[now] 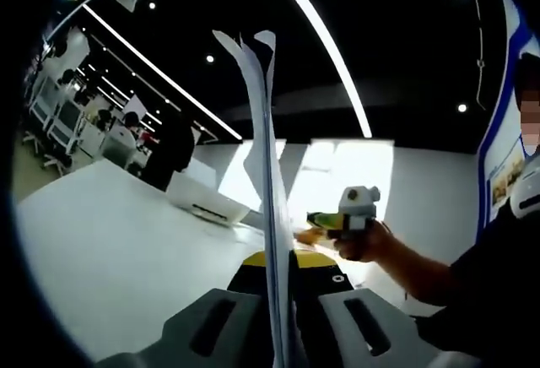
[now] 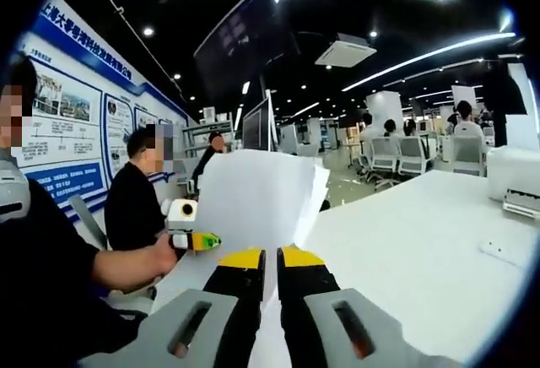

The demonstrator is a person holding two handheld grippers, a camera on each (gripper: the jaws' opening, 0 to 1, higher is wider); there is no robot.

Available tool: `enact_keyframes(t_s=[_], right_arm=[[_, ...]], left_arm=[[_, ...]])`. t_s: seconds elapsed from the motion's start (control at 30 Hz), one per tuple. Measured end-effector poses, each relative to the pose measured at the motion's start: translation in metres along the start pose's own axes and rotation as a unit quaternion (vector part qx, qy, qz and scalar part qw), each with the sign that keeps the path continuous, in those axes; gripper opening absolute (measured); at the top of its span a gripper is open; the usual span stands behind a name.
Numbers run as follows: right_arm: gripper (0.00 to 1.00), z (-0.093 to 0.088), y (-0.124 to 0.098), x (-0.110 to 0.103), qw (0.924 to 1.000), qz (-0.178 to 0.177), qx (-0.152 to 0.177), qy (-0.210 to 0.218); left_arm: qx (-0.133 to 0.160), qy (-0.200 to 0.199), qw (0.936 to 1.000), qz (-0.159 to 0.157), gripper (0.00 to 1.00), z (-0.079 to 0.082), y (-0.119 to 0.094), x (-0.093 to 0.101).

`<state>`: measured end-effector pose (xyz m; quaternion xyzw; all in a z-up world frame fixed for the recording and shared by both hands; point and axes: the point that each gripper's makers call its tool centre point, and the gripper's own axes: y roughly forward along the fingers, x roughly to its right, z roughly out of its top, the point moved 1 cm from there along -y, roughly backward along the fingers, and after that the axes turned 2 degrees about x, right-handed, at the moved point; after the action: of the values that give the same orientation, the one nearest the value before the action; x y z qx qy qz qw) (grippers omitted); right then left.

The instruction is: Organize the stack of printing papers by aligning and flattening the scattered papers on the table

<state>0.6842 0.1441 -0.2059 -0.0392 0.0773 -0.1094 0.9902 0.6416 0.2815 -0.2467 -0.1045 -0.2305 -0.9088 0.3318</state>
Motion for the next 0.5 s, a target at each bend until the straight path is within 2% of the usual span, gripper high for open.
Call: enact_keyframes(t_s=[0.17,0.5], right_arm=[[0.02,0.001,-0.01,-0.006,0.9999,-0.009,0.01,-0.001],[0.02,-0.006,-0.037,-0.019,0.9994,-0.033,0.008,-0.011]], left_arm=[[-0.002,0.001,1.0,0.001,0.06,-0.001,0.0,0.0],[0.0,0.001,1.0,0.002,0.06,-0.001,0.0,0.001]])
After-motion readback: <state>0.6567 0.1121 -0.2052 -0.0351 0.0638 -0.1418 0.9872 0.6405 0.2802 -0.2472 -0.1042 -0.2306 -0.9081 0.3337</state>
